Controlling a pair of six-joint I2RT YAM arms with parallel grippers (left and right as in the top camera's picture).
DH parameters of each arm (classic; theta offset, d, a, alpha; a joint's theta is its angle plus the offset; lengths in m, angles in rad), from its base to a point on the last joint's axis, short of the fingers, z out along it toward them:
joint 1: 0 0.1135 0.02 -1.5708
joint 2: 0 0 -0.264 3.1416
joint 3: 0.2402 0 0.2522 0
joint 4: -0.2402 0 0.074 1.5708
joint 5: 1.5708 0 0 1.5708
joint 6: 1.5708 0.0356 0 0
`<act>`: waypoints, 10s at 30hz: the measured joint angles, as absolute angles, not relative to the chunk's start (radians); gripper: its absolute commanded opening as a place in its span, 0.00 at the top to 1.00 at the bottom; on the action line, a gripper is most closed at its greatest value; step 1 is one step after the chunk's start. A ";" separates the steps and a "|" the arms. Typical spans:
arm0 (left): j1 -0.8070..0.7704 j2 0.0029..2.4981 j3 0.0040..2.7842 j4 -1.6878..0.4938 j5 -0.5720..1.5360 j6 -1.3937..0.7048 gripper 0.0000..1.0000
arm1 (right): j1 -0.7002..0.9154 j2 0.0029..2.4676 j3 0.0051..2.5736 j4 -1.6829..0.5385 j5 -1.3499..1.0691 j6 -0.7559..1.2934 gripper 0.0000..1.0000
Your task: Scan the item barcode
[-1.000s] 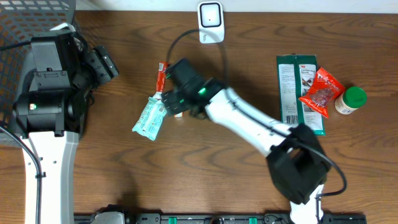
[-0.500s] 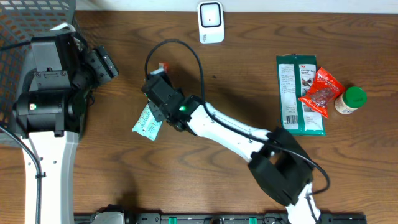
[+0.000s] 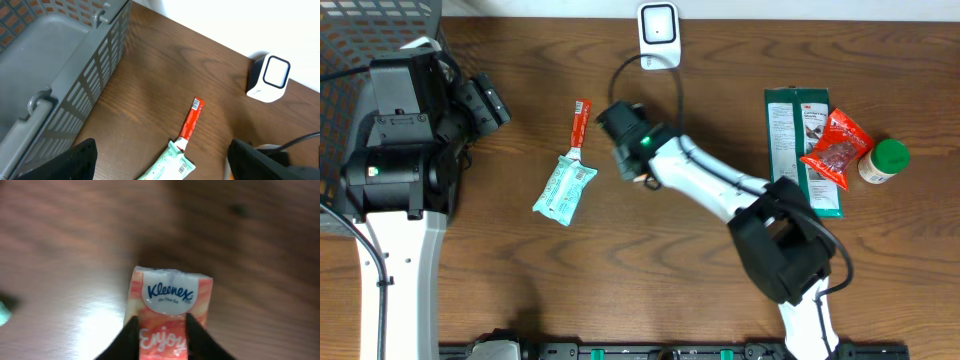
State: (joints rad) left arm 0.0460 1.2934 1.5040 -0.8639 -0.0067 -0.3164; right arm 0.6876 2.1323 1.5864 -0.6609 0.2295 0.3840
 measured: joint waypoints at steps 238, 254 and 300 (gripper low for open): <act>0.046 1.294 1.504 -0.865 -0.007 -0.316 0.16 | -0.002 1.957 1.332 -0.613 0.235 0.175 0.98; 0.046 1.294 1.504 -0.865 -0.007 -0.316 0.16 | 0.059 1.635 1.491 -0.742 -0.199 0.179 0.01; 0.046 1.294 1.504 -0.865 -0.007 -0.316 0.16 | 0.992 2.169 1.478 -0.095 -0.080 0.442 0.51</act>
